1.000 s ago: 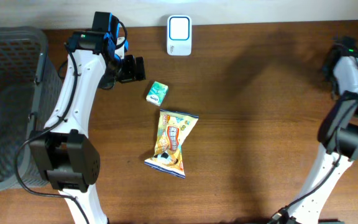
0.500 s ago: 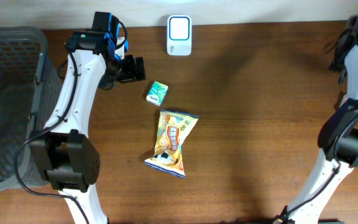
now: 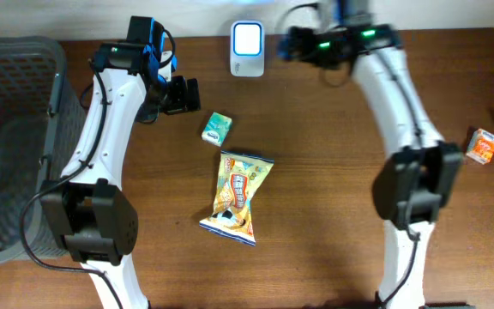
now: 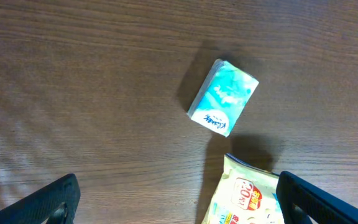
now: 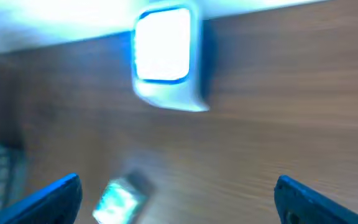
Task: Scan the item barcode
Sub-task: 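Move the right gripper to the green Kleenex pack and grasp it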
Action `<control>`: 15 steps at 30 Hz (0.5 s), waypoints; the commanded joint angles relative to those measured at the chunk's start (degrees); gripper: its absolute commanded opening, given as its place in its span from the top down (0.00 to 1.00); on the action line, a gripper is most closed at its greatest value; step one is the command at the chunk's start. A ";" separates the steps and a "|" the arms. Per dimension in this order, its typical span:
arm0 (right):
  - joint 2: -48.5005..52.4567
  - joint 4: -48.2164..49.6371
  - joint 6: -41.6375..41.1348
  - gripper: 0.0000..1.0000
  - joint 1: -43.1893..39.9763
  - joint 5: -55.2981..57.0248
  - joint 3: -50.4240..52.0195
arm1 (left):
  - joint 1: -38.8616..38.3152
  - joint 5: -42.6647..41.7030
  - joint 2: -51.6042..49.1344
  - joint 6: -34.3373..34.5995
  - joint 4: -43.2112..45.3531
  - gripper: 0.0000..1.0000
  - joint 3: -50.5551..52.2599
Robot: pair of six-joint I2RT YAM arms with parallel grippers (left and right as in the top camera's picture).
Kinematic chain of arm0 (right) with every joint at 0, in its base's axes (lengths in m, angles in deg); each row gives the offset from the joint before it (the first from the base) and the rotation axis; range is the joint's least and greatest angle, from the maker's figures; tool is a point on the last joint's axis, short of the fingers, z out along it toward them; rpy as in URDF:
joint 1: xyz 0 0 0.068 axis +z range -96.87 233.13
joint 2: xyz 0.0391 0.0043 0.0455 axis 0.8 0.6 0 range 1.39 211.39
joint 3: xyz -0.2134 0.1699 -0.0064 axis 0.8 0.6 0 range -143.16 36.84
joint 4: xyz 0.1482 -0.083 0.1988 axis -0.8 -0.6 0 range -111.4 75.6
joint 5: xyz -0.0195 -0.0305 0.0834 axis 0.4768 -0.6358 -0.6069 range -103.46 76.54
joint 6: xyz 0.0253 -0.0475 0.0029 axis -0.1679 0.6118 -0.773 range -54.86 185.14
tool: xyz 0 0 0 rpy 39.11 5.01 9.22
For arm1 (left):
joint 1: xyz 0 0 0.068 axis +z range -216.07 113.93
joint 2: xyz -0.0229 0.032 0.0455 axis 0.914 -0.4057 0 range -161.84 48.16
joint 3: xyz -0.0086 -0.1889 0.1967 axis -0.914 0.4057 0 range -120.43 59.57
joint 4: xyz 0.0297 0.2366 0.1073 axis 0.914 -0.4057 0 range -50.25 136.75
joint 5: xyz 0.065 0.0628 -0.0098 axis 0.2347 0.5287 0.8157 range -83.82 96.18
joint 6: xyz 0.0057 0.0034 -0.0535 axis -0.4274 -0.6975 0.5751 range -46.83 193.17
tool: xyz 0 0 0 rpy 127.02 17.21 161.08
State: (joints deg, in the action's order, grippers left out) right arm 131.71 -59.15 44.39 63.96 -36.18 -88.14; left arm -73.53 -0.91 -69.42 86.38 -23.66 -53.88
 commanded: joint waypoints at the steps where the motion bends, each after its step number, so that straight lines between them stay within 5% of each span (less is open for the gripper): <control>1: 4.61 3.41 -15.50 0.03 4.68 -1.05 1.42 | -0.02 -0.61 -0.09 -0.04 0.09 0.01 -0.04; 6: 7.93 5.86 -13.86 0.07 10.21 -0.61 1.46 | -0.02 -0.61 -0.09 -0.04 0.09 0.01 -0.04; 15: 15.26 8.02 -10.93 0.46 14.84 0.26 1.46 | -0.02 -0.61 -0.09 -0.04 0.09 0.01 -0.04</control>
State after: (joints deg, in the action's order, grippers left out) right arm 145.27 -50.56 32.74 77.97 -36.51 -86.68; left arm -73.53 -0.91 -69.42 86.38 -23.66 -53.88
